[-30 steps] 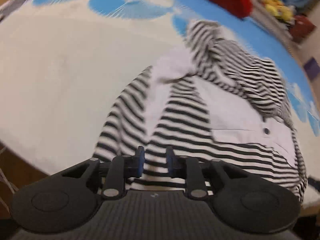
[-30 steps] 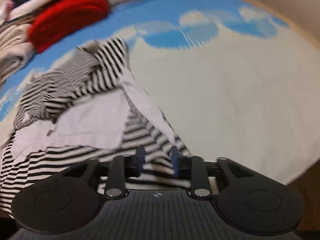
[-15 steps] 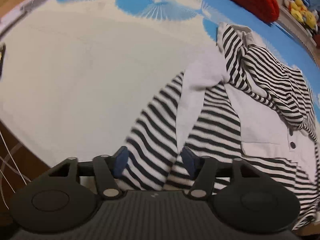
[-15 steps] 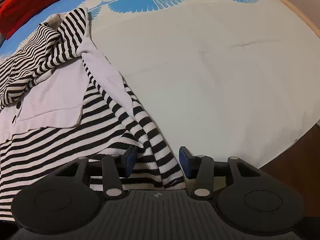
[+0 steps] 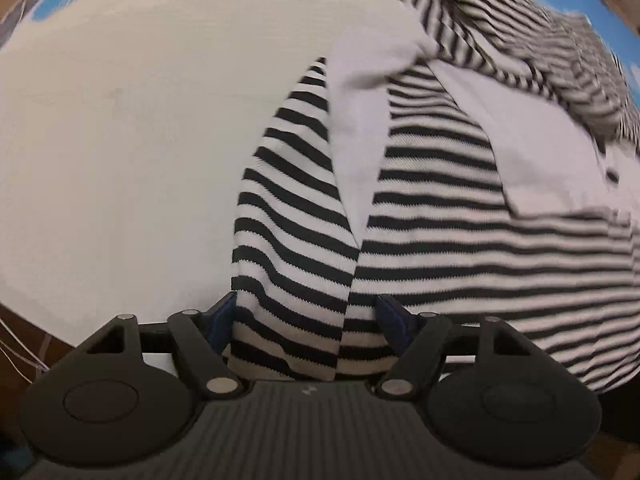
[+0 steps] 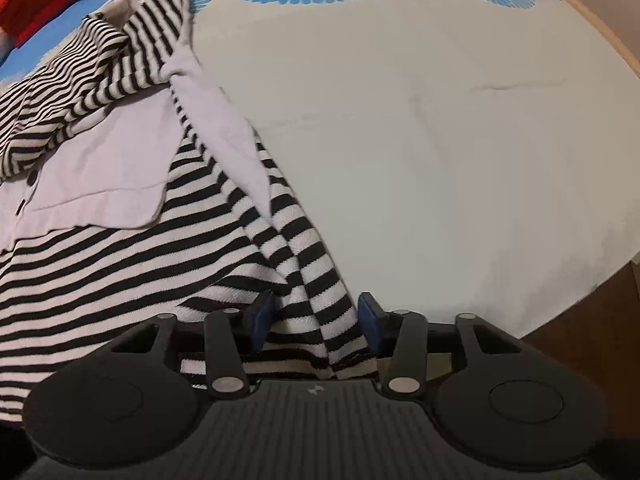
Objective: Fold small clothes
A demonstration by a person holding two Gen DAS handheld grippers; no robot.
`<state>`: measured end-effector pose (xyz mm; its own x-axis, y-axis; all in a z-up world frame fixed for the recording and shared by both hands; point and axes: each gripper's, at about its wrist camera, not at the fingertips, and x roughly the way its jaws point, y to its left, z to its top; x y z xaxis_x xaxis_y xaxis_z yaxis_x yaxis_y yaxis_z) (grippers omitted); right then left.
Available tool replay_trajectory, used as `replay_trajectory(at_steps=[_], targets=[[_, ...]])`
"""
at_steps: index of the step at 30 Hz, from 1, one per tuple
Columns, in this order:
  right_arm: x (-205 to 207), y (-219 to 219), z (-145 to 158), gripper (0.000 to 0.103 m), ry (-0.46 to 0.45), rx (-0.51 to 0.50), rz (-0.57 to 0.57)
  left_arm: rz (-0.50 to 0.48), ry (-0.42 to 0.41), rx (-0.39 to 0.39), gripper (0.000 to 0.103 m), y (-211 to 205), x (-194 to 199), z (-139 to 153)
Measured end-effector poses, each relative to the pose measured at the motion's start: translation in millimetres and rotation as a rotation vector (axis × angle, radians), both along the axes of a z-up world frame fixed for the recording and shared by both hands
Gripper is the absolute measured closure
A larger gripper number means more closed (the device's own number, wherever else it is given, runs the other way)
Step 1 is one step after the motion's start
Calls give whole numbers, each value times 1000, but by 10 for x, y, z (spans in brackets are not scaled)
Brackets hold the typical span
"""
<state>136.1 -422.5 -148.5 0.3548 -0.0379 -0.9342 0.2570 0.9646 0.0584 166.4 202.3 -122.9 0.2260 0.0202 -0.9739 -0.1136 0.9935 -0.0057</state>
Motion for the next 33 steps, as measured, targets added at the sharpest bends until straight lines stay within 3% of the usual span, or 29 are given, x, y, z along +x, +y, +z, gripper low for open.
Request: replay_trajectory(at_steps=[1,3,5,9,14,20,28,33], targets=[[0,17,3,77,-3,5,15,-9,-9,2,37,-14,2,5],[-2,45,19,90,-11,22,42,-24,-30,-11,74,-25,-12,40],[-6,49,47,96,-29,56,56,-42,-45,-48,95,-44,-35,76],[-53,5,272,98,-167,181,72,-125,-106,-35,97,-222,-107,206],[-133,-183,734,99,-384,369,73,-171,-212,-141,97,-390,-201,618],[-310,-632,1325,99,-539,505,34,-174,-313,-212,97,-398,-481,1083],[-999,-943,1783,99,-650,549,81,-137,-441,-342,98,-172,-1135,1731],[-1371,-1254,1907,99,-751,616,-24,-74,-477,-378,98,7,-1166,1943]])
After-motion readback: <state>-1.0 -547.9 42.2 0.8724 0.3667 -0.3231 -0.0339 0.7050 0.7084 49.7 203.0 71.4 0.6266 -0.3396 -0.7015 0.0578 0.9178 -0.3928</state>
